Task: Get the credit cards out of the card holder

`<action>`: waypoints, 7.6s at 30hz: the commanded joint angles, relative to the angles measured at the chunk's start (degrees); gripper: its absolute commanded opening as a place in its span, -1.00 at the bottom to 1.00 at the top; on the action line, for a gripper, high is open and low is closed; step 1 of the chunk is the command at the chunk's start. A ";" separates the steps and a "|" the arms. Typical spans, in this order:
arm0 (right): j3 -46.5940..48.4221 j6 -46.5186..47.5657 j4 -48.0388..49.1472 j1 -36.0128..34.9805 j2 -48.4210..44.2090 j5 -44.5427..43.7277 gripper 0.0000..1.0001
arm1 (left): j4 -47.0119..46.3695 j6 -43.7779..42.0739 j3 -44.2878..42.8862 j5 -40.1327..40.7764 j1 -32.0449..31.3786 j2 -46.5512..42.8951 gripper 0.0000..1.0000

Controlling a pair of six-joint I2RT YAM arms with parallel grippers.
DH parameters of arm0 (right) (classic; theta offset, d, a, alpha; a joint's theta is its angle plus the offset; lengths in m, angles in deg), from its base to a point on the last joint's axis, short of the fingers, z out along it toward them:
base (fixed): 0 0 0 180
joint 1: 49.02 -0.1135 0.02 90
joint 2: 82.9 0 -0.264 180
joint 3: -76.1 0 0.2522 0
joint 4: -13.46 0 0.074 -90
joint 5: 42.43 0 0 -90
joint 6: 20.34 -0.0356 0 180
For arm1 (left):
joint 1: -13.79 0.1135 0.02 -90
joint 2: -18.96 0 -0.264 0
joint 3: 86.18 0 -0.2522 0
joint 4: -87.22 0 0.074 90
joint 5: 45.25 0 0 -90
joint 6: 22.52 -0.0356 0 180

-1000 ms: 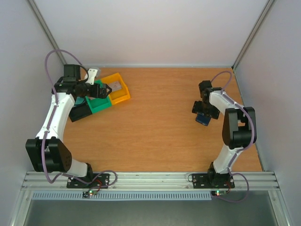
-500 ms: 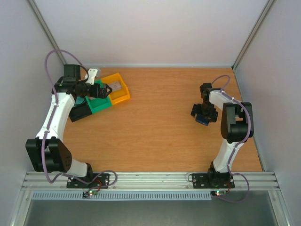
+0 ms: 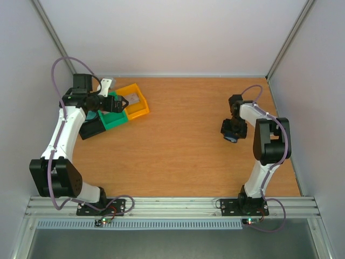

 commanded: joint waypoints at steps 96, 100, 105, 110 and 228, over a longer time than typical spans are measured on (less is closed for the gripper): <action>7.24 4.19 30.05 -33.35 -29.76 42.13 0.25 | 5.26 7.09 -9.60 -20.59 -18.91 0.03 -0.99; 11.34 3.30 26.95 -33.31 -23.64 46.46 -0.01 | 5.25 7.58 -9.65 -22.62 -18.92 0.09 -1.00; 10.18 3.34 27.74 -33.30 -20.66 46.65 -0.10 | 4.97 7.92 -9.57 -23.92 -18.97 0.10 -1.00; 10.22 3.43 28.64 -33.51 -18.56 48.45 -0.18 | 4.58 8.00 -9.57 -25.57 -19.05 0.46 -0.99; 21.52 20.17 13.02 -49.83 -31.92 52.50 -0.98 | -52.14 26.15 33.14 -32.42 -20.92 -47.16 -0.71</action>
